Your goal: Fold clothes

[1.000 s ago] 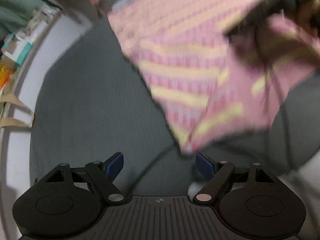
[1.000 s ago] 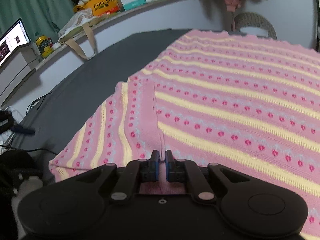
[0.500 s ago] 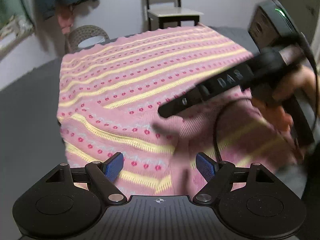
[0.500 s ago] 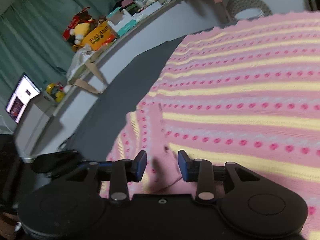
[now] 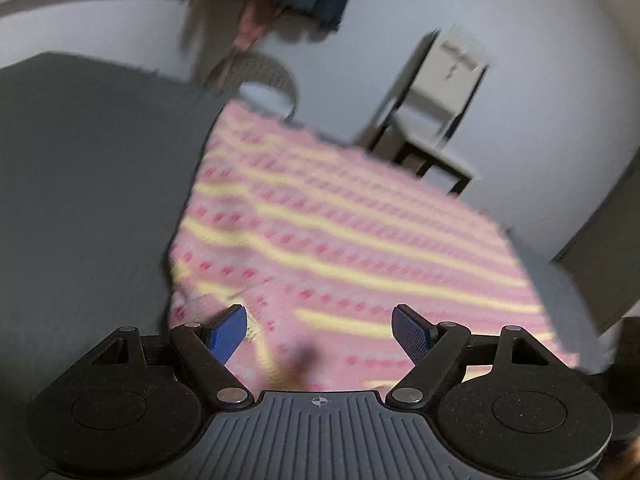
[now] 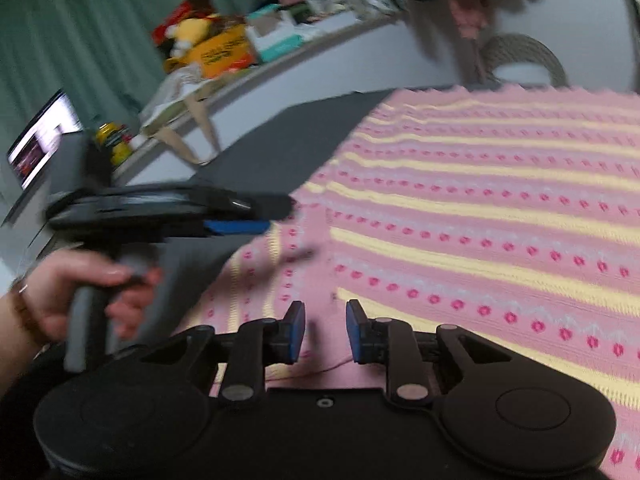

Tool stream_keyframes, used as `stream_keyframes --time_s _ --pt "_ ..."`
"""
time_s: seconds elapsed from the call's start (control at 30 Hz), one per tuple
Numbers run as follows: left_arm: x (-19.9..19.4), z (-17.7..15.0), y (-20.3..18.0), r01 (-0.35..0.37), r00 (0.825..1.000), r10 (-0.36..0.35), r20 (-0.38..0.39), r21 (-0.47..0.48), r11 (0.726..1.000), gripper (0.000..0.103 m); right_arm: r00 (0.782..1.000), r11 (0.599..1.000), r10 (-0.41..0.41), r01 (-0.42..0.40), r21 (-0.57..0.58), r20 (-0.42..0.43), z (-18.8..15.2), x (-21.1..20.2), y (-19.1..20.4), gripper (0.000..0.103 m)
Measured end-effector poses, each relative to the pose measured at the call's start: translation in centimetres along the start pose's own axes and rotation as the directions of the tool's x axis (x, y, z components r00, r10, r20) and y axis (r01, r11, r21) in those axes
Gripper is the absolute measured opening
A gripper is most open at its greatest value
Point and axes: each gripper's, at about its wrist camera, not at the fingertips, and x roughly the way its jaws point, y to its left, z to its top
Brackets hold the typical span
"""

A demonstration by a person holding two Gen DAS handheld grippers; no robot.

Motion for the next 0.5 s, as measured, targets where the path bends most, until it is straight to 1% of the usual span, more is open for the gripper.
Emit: stream_keyframes --time_s 0.03,0.1,0.13,0.23,0.3,0.33,0.37,0.4,0.43,0.5 --pt "0.5 -0.3 0.4 -0.017 1.0 0.017 -0.01 0.013 1.0 0.08 1.0 0.999 0.009 -0.009 -0.04 0.008 0.0 0.0 0.5 0.023" --pt "1.6 -0.8 1.2 -0.051 0.998 0.052 -0.03 0.039 0.998 0.08 0.999 0.992 0.053 -0.052 -0.114 0.01 -0.3 0.3 1.6 0.023" --pt "1.6 -1.1 1.3 -0.041 0.999 0.042 -0.01 0.054 0.998 0.08 0.997 0.987 0.073 -0.071 -0.147 0.008 -0.4 0.5 2.2 0.024" --pt "1.7 -1.3 1.3 -0.038 0.999 0.038 0.004 0.092 0.995 0.08 0.997 0.987 0.054 -0.062 -0.149 -0.052 -0.8 2.2 2.7 0.024" --pt "1.7 -1.3 1.0 -0.043 0.999 0.043 0.01 0.098 0.994 0.08 0.996 0.991 0.018 -0.029 -0.132 -0.086 -1.0 2.9 2.2 0.021" --pt "1.4 -1.2 0.9 -0.045 0.999 0.044 0.011 0.091 0.995 0.08 0.995 0.992 0.002 -0.014 -0.123 -0.102 -1.1 3.2 2.0 0.022" --pt "1.1 -1.1 0.8 -0.048 0.999 0.047 0.016 0.076 0.996 0.08 0.994 0.994 0.004 -0.016 -0.109 -0.108 -0.8 2.8 1.9 0.022" --pt "0.3 -1.0 0.6 -0.055 0.998 0.053 0.037 0.056 0.997 0.08 0.994 0.995 0.006 -0.017 -0.094 -0.112 -0.6 2.5 1.8 0.023" --pt "-0.5 -1.0 0.4 -0.061 0.997 0.059 0.059 0.035 0.998 0.08 0.995 0.997 0.008 -0.015 -0.078 -0.096 -0.4 1.7 1.7 0.024" --pt "-2.3 -1.1 -0.2 -0.064 0.991 0.063 0.115 0.002 0.998 0.08 1.0 1.0 0.0 0.0 0.0 -0.028 -0.2 -1.3 1.0 0.033"
